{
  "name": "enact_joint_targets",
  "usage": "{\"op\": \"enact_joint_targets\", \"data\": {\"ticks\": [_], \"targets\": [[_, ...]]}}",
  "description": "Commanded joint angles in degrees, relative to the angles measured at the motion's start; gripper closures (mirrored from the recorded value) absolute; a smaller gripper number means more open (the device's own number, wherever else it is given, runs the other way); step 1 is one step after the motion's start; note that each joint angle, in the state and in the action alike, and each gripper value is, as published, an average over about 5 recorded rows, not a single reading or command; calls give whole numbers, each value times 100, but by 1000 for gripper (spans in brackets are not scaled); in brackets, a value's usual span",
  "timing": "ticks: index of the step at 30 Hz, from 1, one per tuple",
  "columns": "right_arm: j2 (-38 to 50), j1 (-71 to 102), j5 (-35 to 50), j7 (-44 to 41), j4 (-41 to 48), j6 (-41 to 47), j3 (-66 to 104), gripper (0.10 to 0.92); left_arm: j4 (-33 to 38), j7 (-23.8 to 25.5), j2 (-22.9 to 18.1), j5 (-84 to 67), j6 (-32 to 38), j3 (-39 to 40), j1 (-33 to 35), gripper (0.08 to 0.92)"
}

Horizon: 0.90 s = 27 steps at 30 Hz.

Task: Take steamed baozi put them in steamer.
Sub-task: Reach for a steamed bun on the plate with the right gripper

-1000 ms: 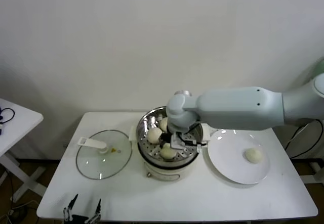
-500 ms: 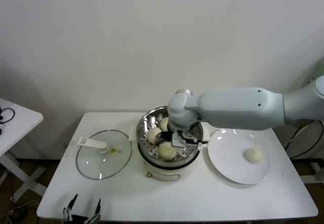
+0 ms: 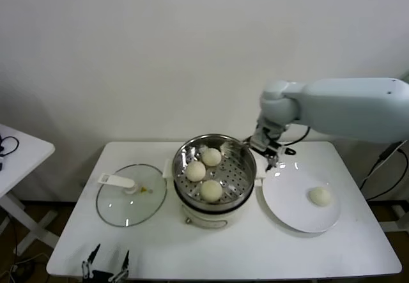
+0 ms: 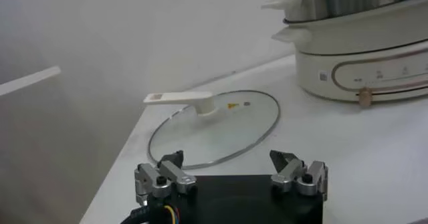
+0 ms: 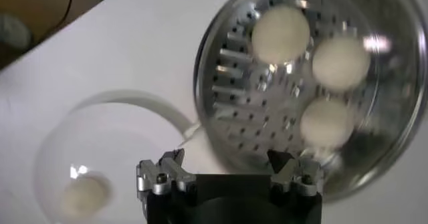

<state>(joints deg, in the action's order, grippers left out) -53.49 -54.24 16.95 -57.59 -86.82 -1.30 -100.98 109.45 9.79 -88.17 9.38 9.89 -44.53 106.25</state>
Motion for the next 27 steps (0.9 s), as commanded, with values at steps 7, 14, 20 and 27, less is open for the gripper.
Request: {"op": "enact_joint_targets", "data": {"ticks": [7,14,20,27], "targets": [[2104,1417,281,-207,1175,1136,263,203,13,1,-15,3,16,-27,43,177],[2179,2712,-285,-230,1874,969,1412,203,-28,-4,-50,48,17,-46,74,177],[1937,3416,-613,-212,2569,807,2043,203,-65,-24,-90,119,34,-49,125,177],[1760,3991,-803,-212,2921,722,2493,203,-86,-49,-124,212,51,-36,185,177]]}}
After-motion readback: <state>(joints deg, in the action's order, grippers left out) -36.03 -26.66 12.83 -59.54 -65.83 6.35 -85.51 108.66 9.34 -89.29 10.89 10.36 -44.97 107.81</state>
